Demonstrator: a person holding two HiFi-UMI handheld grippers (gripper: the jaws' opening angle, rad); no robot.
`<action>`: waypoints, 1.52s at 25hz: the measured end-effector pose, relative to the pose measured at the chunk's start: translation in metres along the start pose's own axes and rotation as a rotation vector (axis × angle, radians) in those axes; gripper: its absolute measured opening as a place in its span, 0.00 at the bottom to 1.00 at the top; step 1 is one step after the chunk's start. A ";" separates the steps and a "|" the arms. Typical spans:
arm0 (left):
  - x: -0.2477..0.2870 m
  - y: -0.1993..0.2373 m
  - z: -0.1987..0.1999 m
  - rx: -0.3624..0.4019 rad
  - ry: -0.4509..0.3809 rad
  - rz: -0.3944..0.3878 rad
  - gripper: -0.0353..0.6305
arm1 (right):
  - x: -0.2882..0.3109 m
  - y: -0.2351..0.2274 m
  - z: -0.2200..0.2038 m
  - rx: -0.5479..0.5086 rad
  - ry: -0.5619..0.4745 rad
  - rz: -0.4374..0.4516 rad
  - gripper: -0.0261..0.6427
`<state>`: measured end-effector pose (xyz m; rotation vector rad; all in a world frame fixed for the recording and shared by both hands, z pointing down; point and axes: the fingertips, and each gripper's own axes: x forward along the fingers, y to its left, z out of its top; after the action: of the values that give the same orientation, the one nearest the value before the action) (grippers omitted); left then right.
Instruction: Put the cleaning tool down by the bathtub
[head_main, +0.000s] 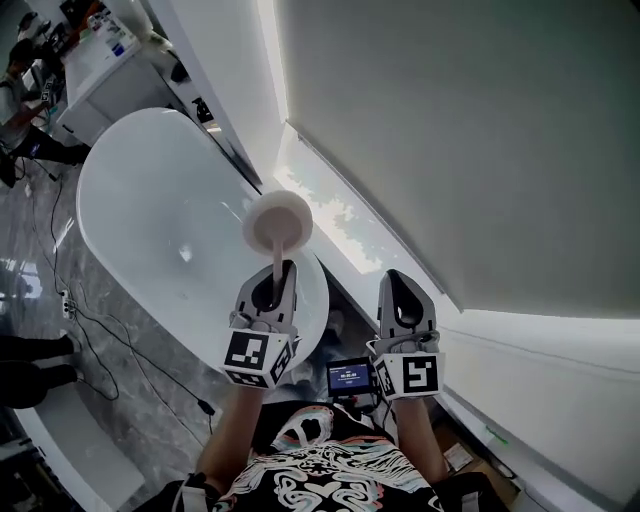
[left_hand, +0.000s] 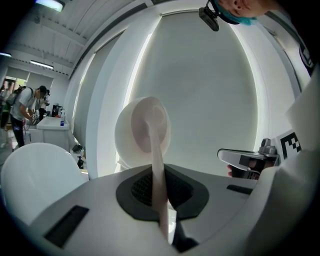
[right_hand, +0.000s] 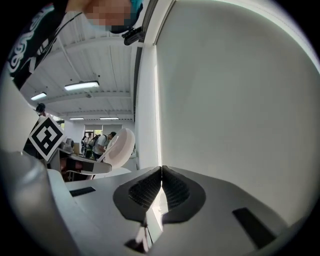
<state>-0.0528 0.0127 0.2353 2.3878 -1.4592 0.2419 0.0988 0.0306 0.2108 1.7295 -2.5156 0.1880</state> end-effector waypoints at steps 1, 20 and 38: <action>0.011 0.003 -0.001 -0.001 -0.002 0.004 0.07 | 0.010 -0.006 -0.005 -0.002 0.005 0.007 0.08; 0.110 0.031 -0.068 -0.098 0.066 -0.034 0.07 | 0.096 -0.051 -0.108 -0.048 0.151 0.011 0.08; 0.167 0.064 -0.203 -0.257 0.171 0.021 0.07 | 0.119 -0.057 -0.260 -0.079 0.324 0.051 0.08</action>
<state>-0.0273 -0.0788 0.4884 2.0945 -1.3495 0.2410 0.1096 -0.0608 0.4873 1.4709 -2.2999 0.3371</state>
